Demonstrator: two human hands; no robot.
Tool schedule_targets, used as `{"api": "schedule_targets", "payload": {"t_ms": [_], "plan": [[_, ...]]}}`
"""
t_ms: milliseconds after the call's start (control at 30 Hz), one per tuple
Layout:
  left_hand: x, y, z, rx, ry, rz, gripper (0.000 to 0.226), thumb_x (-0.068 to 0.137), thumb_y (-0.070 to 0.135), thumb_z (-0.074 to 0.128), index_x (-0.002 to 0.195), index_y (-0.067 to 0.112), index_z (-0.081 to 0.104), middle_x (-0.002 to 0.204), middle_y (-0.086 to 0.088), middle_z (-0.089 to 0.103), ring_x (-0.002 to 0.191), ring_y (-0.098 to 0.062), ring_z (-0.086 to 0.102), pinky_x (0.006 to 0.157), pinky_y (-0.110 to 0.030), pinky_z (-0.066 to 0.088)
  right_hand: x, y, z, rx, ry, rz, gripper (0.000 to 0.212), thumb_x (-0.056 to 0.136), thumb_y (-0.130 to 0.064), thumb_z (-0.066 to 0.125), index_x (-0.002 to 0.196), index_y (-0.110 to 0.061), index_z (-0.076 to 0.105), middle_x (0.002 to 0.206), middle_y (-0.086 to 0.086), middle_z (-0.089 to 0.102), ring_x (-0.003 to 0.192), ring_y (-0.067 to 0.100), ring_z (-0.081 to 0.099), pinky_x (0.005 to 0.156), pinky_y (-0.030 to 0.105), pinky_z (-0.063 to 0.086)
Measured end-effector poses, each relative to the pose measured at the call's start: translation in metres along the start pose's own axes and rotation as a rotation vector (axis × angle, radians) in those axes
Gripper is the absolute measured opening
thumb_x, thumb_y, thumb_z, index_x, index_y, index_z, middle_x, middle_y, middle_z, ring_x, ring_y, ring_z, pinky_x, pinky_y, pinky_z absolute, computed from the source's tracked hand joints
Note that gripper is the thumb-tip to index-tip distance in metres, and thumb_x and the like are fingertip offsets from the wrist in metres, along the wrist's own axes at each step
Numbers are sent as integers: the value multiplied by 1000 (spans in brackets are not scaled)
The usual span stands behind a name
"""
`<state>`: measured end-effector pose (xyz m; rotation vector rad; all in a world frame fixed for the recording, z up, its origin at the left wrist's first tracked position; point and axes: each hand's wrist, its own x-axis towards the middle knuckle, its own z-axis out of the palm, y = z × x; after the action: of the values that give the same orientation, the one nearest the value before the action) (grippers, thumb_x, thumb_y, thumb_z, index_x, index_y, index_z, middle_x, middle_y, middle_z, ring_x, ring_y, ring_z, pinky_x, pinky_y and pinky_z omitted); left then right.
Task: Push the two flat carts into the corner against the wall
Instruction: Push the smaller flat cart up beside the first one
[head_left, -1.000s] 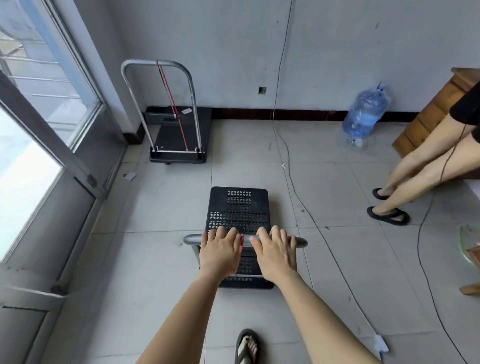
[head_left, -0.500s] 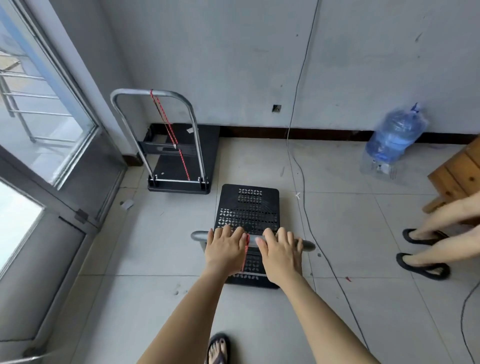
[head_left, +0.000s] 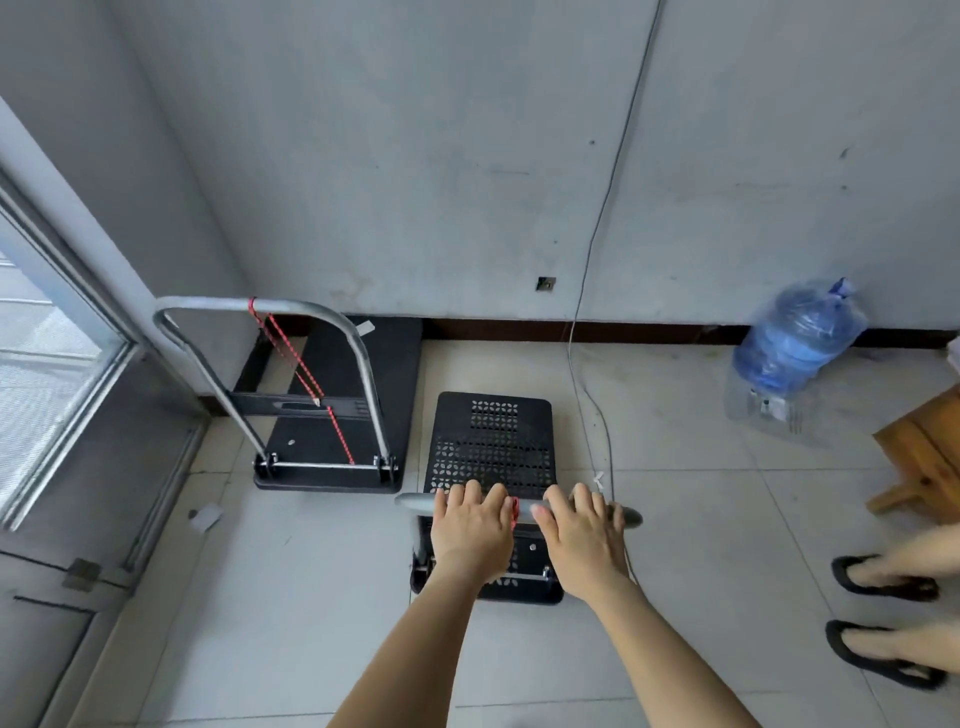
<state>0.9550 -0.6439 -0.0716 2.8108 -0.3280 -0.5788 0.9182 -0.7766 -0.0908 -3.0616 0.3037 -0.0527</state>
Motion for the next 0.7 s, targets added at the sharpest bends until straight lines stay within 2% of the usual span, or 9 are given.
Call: {"api": "schedule_targets", "payload": {"t_ms": [100, 300, 367, 433, 500, 567, 700], "plan": [[47, 5, -19, -14, 12, -15, 39, 103, 38, 17, 116, 20, 48, 124, -6, 53, 120, -27, 44, 114, -43, 23, 54, 2, -1, 3, -20, -13, 62, 93, -54, 1, 89, -22, 53, 83, 6, 59, 80, 29, 57, 76, 52, 47], [131, 18, -54, -10, 40, -28, 40, 102, 37, 14, 118, 20, 47, 123, -5, 54, 118, -26, 46, 110, -41, 27, 147, 13, -5, -8, -59, -45, 62, 93, -53, -2, 92, -24, 53, 84, 3, 57, 80, 27, 56, 76, 47, 46], [155, 20, -64, -1, 75, -17, 57, 96, 43, -1, 118, 21, 47, 121, -4, 55, 117, -26, 47, 109, -41, 28, 176, 15, -5, -21, -26, -45, 53, 95, -49, 5, 88, -24, 51, 78, 3, 56, 73, 26, 57, 69, 47, 48], [176, 20, -70, 6, 120, -1, 81, 77, 45, -19, 117, 22, 48, 119, -3, 56, 115, -26, 49, 109, -41, 29, 203, 17, -5, -4, -28, -11, 45, 97, -46, 12, 82, -25, 48, 70, 1, 55, 63, 24, 55, 60, 46, 50], [195, 20, -76, 13, 137, 8, 86, 72, 45, -21, 115, 21, 49, 117, -4, 56, 113, -26, 50, 110, -42, 30, 225, 18, -5, 21, -58, 3, 43, 96, -45, 16, 80, -24, 49, 68, 1, 55, 62, 23, 55, 59, 45, 50], [214, 19, -84, 11, 134, 11, 80, 77, 45, -17, 115, 20, 50, 116, -5, 57, 113, -27, 50, 111, -44, 30, 244, 18, -2, -5, -55, -32, 51, 96, -46, 10, 80, -22, 52, 70, 3, 56, 64, 25, 56, 62, 45, 50], [250, 13, -98, -2, 78, -38, 43, 102, 38, 13, 118, 20, 48, 119, -5, 55, 115, -27, 47, 113, -43, 26, 283, 10, -1, -43, -115, -91, 56, 91, -48, 6, 90, -20, 55, 82, 6, 58, 77, 28, 55, 74, 45, 45]]}}
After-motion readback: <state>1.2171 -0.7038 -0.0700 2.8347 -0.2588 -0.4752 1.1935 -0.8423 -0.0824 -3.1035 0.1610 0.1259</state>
